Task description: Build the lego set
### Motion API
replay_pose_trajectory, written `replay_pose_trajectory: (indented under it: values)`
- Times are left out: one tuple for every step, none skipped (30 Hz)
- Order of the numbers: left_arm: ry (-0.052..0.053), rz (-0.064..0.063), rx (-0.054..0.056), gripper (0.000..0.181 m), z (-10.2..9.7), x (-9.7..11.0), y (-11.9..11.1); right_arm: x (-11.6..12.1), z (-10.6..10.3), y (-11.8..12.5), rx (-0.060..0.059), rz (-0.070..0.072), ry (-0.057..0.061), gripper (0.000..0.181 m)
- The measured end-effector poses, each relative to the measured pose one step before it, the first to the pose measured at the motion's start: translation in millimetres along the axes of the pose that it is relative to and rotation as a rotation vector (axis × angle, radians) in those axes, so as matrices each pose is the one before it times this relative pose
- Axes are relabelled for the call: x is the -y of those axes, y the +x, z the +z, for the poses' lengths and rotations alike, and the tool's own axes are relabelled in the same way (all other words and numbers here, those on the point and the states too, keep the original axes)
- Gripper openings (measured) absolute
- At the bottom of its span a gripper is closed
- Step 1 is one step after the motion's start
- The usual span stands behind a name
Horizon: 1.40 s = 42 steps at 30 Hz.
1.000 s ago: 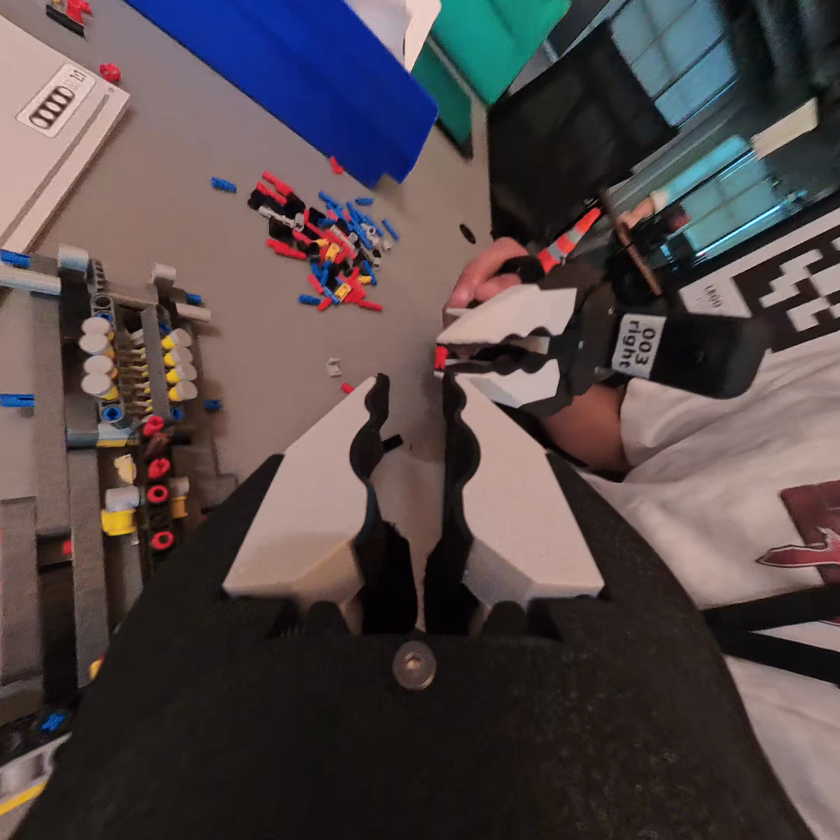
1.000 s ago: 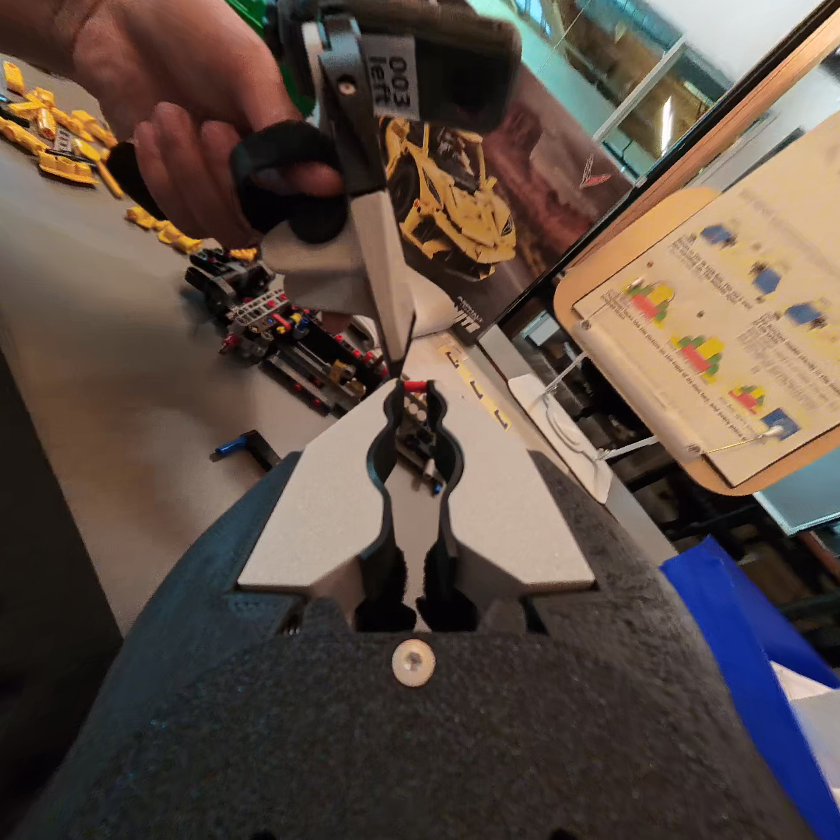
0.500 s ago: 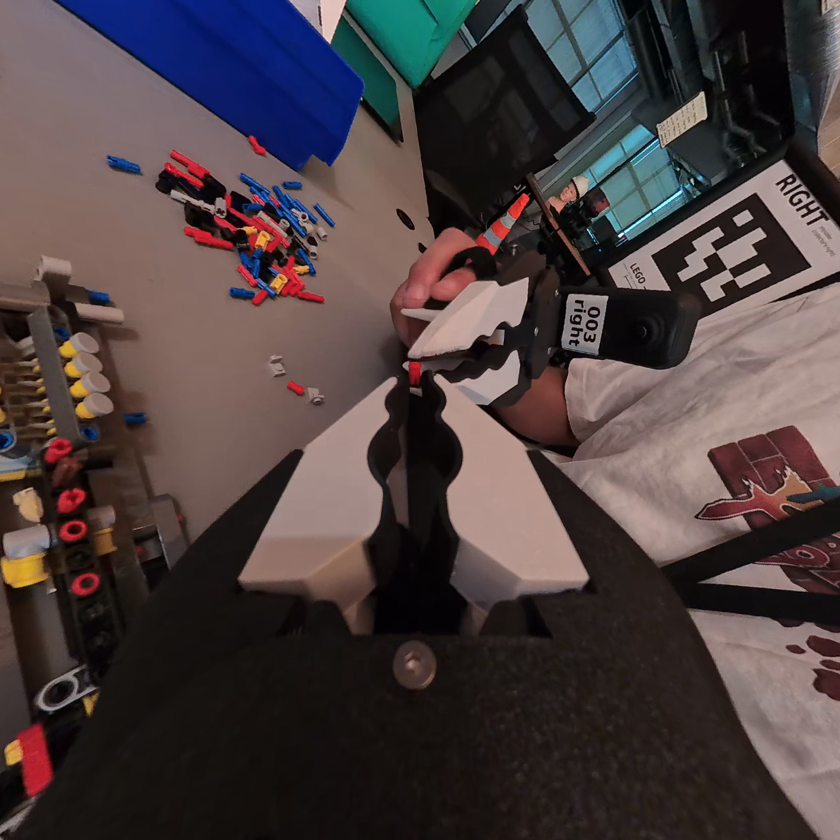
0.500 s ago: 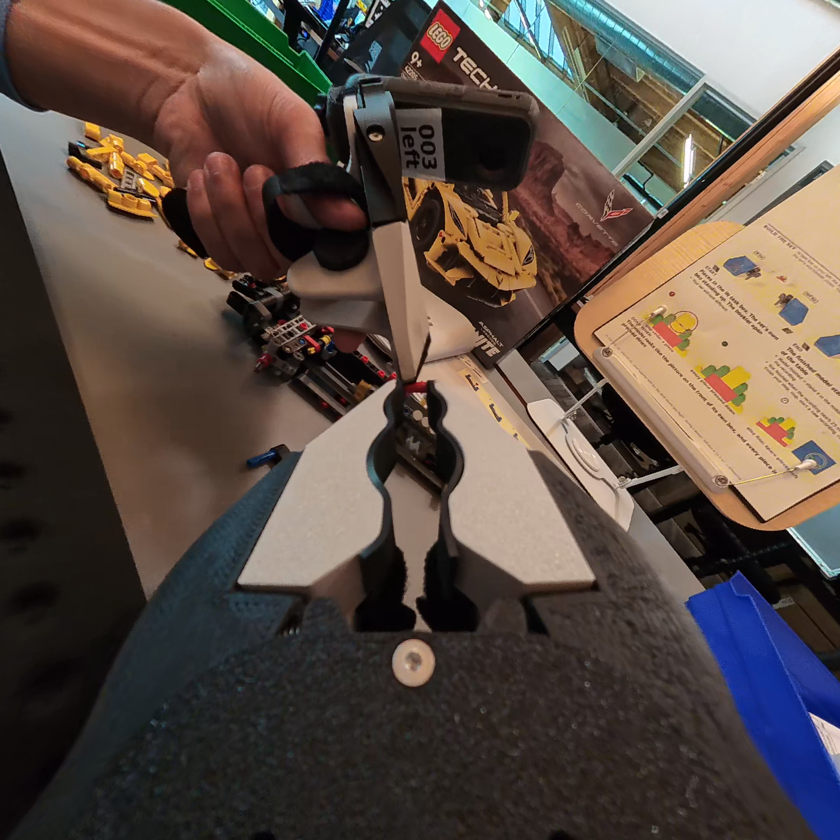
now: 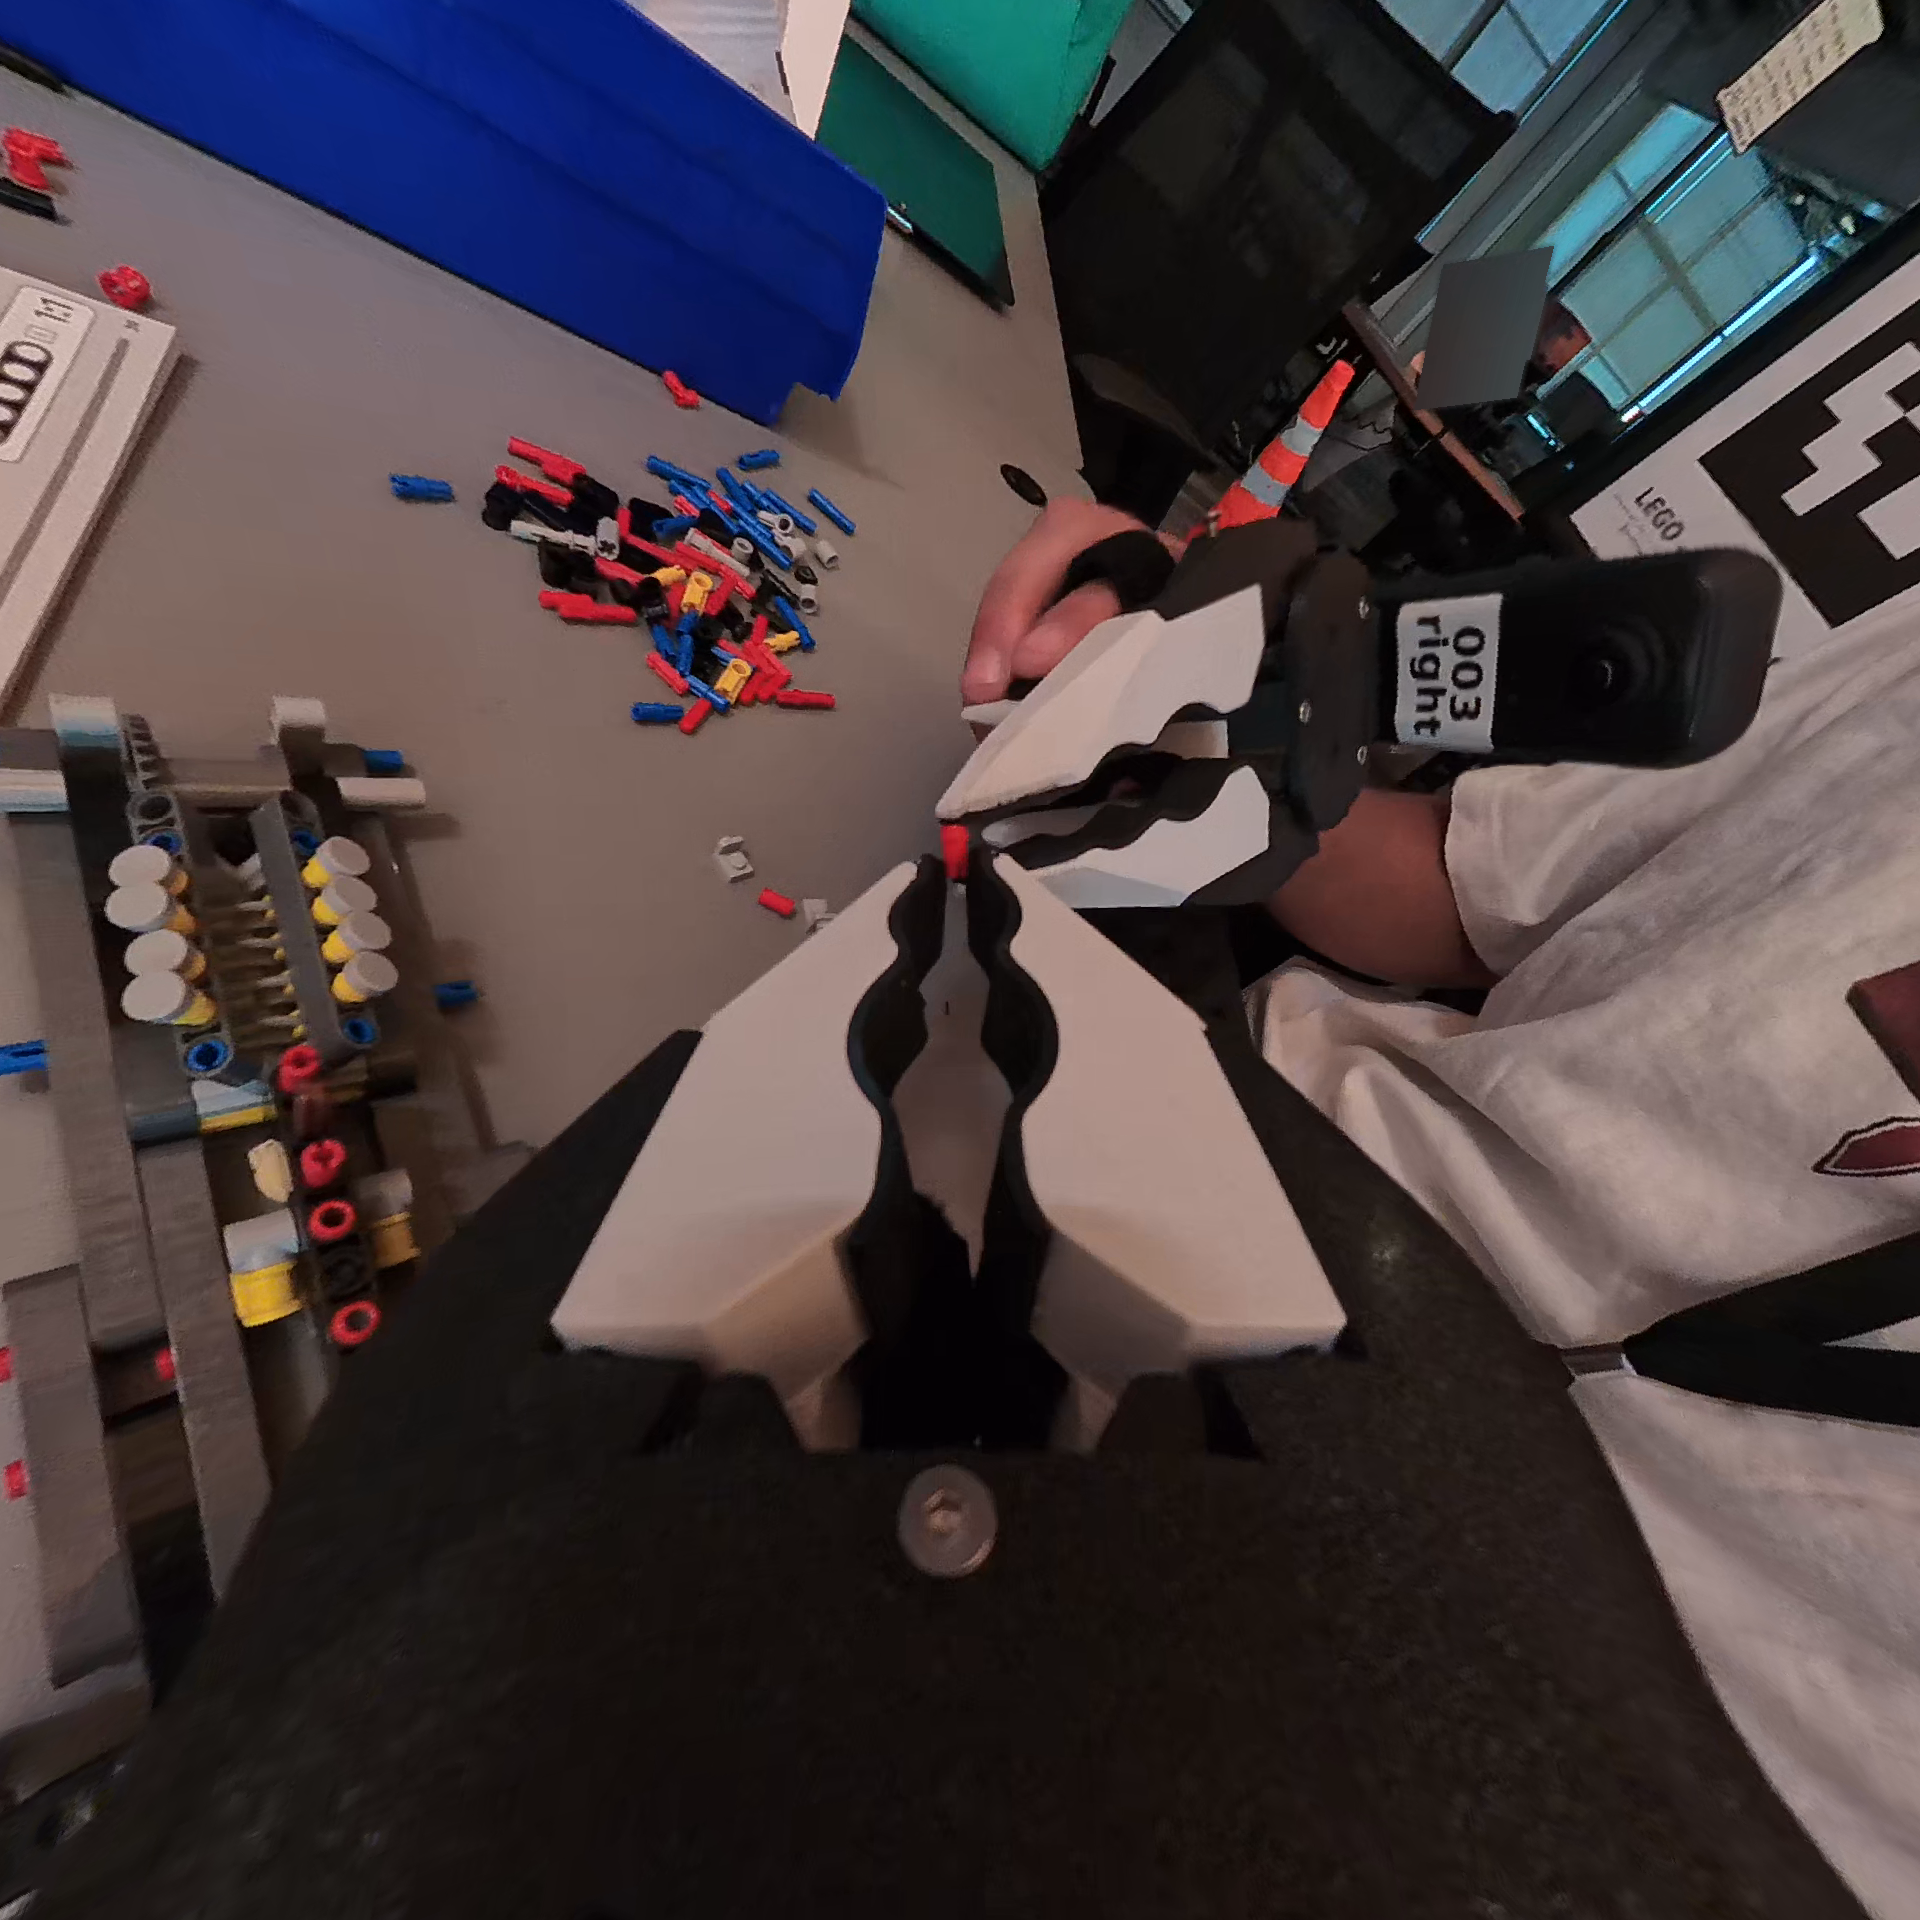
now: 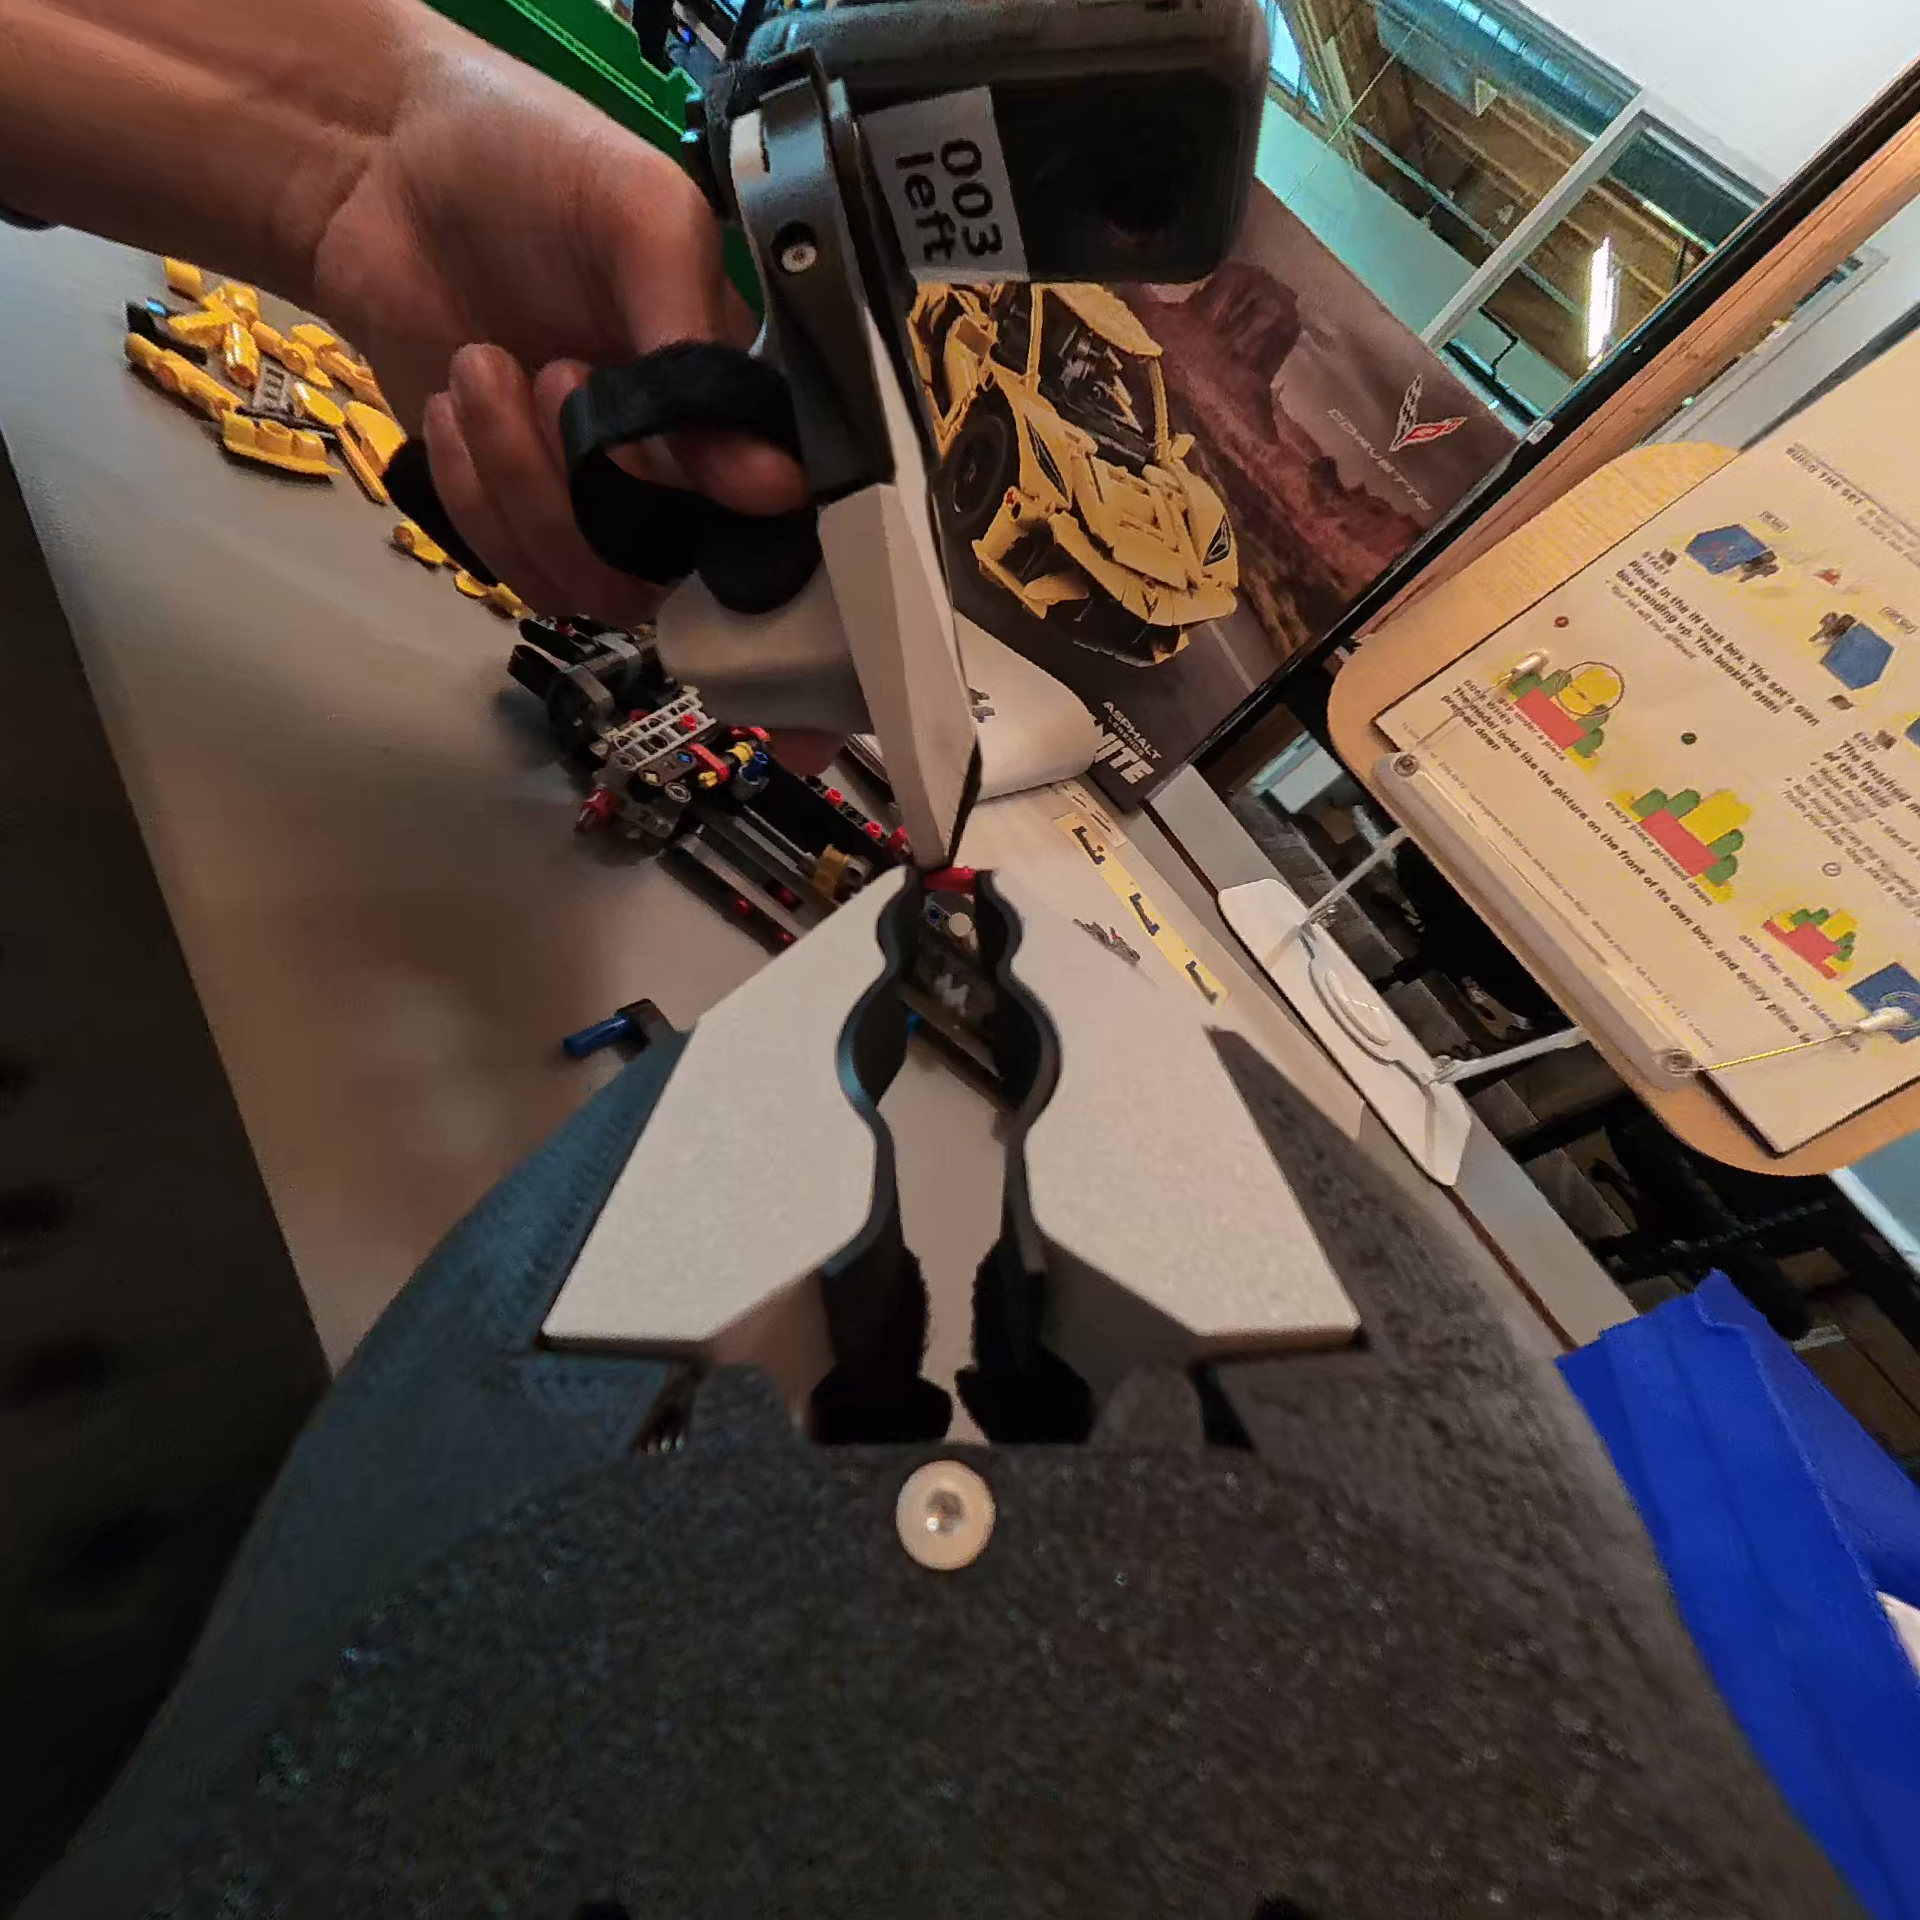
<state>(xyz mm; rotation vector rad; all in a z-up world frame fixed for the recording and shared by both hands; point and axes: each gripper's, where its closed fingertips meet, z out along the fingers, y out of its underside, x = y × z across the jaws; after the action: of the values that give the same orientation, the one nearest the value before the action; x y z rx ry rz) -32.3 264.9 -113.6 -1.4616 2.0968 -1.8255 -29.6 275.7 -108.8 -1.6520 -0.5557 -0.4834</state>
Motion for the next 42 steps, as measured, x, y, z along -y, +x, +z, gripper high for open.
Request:
replay_pose_trajectory:
  values:
    - [0.0058, -0.0070, -0.0070, 0.002, 0.06, 0.78, 0.76, 0.94, -0.44, 0.71, -0.0153, -0.0259, -0.0009, 0.008]
    - [0.0031, -0.0101, -0.0081, 0.002, 0.05, 0.39, 0.74, 0.71, -0.44, 0.58, -0.0145, -0.0201, 0.0041, 0.008]
    - [-0.0050, -0.0109, -0.0075, 0.003, 0.37, -1.11, 0.28, -0.61, -0.04, -1.01, -0.0009, -0.0125, -0.0016, 0.008]
    - [-0.0041, -0.0068, -0.0051, 0.003, 0.30, -1.01, -0.18, -0.60, 0.15, -1.06, 0.0042, -0.0080, -0.0068, 0.008]
    - [0.0047, -0.0052, -0.0038, 0.003, 0.16, 0.55, 0.09, 0.20, 0.04, 0.05, -0.0028, -0.0024, -0.0020, 0.008]
    - [0.0048, -0.0032, -0.0045, 0.004, 0.47, 0.73, 0.68, 0.44, 0.09, -0.49, 0.0044, 0.0022, 0.0042, 0.008]
    - [-0.0025, 0.0018, -0.0038, 0.006, 0.86, -0.53, 1.00, 0.01, 0.08, -0.25, 0.0038, 0.0032, 0.0013, 0.008]
    - [-0.0045, 0.0057, 0.0018, 0.005, 0.96, -1.07, 0.23, 0.95, -0.39, -0.32, 0.0039, 0.0017, 0.0041, 0.008]
    - [-0.0023, 0.0040, 0.0024, 0.004, 0.64, -0.67, 0.25, 0.12, -0.19, -0.72, 0.0047, 0.0016, 0.0016, 0.008]
    - [-0.0047, 0.0093, 0.0035, 0.003, -0.11, -0.69, -0.10, 0.11, -0.03, -0.60, 0.0023, -0.0033, 0.0017, 0.008]
    - [-0.0072, 0.0122, 0.0068, 0.003, -0.46, -0.99, -0.54, 0.02, 0.31, -0.84, 0.0034, 0.0015, 0.0011, 0.008]
    - [-0.0082, 0.0104, 0.0099, 0.003, -0.49, -1.06, -1.07, -0.58, 0.80, -0.99, 0.0062, 0.0084, -0.0026, 0.008]
    - [-0.0053, 0.0081, 0.0149, 0.003, -0.67, -0.46, -1.92, -1.98, 0.97, -0.33, 0.0063, 0.0186, -0.0079, 0.008]
    - [0.0003, 0.0154, 0.0161, 0.003, -1.09, 0.68, -1.73, -1.74, 0.30, 1.08, 0.0053, 0.0264, -0.0052, 0.007]
    - [0.0034, 0.0346, 0.0285, 0.003, -1.88, 1.51, -2.59, 1.08, -1.15, 3.07, 0.0024, 0.0439, 0.0120, 0.008]
    - [0.0024, 0.0585, 0.0570, 0.003, -1.92, 1.69, -5.44, 2.41, -2.39, 4.02, 0.0092, 0.0647, 0.0196, 0.008]
    - [-0.0101, 0.0882, 0.0725, 0.003, -1.55, 0.01, -6.26, 2.42, -2.65, 4.05, 0.0233, 0.0987, 0.0189, 0.008]
    - [-0.0174, 0.1125, 0.0788, 0.003, -0.64, -1.25, -5.63, 1.77, -2.33, 3.18, 0.0427, 0.1256, 0.0165, 0.008]
    - [-0.0161, 0.1275, 0.0870, 0.003, 0.03, -0.96, -5.59, 0.20, -1.87, 3.89, 0.0444, 0.1314, 0.0098, 0.008]
    - [-0.0214, 0.1282, 0.0841, 0.003, 0.88, -1.73, -4.77, 0.51, -1.36, 2.96, 0.0485, 0.1206, 0.0115, 0.008]
    - [-0.0145, 0.1089, 0.0811, 0.003, 1.48, -0.40, -4.54, 0.07, -0.66, 3.81, 0.0366, 0.1054, 0.0073, 0.009]
    - [-0.0070, 0.0971, 0.0650, 0.003, 1.90, 0.38, -2.33, -1.50, 1.19, 6.95, 0.0049, 0.1060, -0.0023, 0.009]
    - [0.0056, 0.0927, 0.0550, 0.003, 1.60, 2.22, -0.58, -2.01, 2.61, 3.48, 0.0217, 0.0928, -0.0065, 0.009]
    - [0.0170, 0.0897, 0.0574, 0.002, 1.07, 4.14, -0.82, -1.79, 3.38, -0.22, 0.0355, 0.0721, -0.0111, 0.009]
    - [0.0144, 0.0855, 0.0568, 0.002, 0.72, 4.16, -1.10, -1.06, 3.51, 1.31, 0.0129, 0.0594, -0.0069, 0.009]
    - [0.0066, 0.0733, 0.0451, 0.002, 0.82, 3.10, -0.28, 0.63, 2.80, 0.62, 0.0090, 0.0429, 0.0095, 0.009]
    - [-0.0026, 0.0475, 0.0308, 0.002, 1.20, 1.84, 0.26, -0.10, 1.98, 0.42, 0.0043, 0.0191, 0.0030, 0.009]
    - [-0.0062, 0.0237, 0.0263, 0.002, 1.37, 1.10, -0.70, -2.33, 1.40, 2.74, -0.0162, -0.0024, -0.0154, 0.010]
    - [-0.0032, 0.0116, 0.0140, 0.002, 0.83, 1.01, -0.14, -1.09, 0.40, 1.72, -0.0138, -0.0113, -0.0069, 0.010]
    - [0.0005, 0.0019, 0.0123, 0.003, 0.63, 0.79, -0.91, 1.05, -0.42, -1.55, 0.0089, -0.0018, 0.0077, 0.009]
    - [0.0014, -0.0031, 0.0074, 0.003, 0.35, 0.48, -0.96, -0.68, -0.02, -0.60, 0.0056, 0.0045, -0.0037, 0.009]
    - [-0.0011, -0.0025, -0.0037, 0.002, 0.31, 0.09, 0.60, -1.26, 0.62, -0.55, 0.0062, 0.0040, -0.0050, 0.009]
    - [-0.0025, 0.0027, 0.0024, 0.003, 0.20, -0.30, 0.02, -0.40, 0.61, -1.97, 0.0136, 0.0048, -0.0006, 0.010]
    - [-0.0008, 0.0134, 0.0051, 0.003, -0.05, 0.19, 0.09, -0.30, 0.39, -0.34, 0.0020, 0.0009, -0.0011, 0.009]
    - [0.0006, 0.0150, -0.0008, 0.002, -0.05, 0.62, 1.23, -0.29, 0.11, 0.95, -0.0061, -0.0030, -0.0019, 0.008]
    - [-0.0021, 0.0133, 0.0091, 0.003, -0.25, 0.50, -0.40, 0.07, 0.09, -0.41, 0.0033, -0.0002, 0.0011, 0.008]
    - [0.0027, 0.0172, 0.0114, 0.003, -0.64, 1.17, -0.93, 0.24, 0.06, -0.85, 0.0092, 0.0071, 0.0024, 0.006]
    - [0.0019, 0.0167, 0.0055, 0.003, -0.59, 0.80, -0.06, 0.37, -0.37, -0.88, 0.0116, 0.0094, 0.0020, 0.005]
    - [0.0015, 0.0170, 0.0071, 0.003, -0.57, 0.74, -0.47, -0.10, -0.30, -0.80, 0.0121, 0.0098, 0.0001, 0.005]
    - [0.0032, 0.0141, 0.0108, 0.003, -0.71, 1.12, -0.91, 0.68, -0.41, -1.14, 0.0146, 0.0134, 0.0049, 0.005]
    - [0.0014, 0.0065, 0.0068, 0.003, -0.27, 0.89, -0.45, 0.35, -0.63, -0.79, 0.0153, 0.0185, 0.0014, 0.004]
    - [0.0006, 0.0056, 0.0075, 0.003, -0.08, 0.86, -0.28, 0.11, -0.59, -0.15, 0.0133, 0.0199, -0.0003, 0.004]
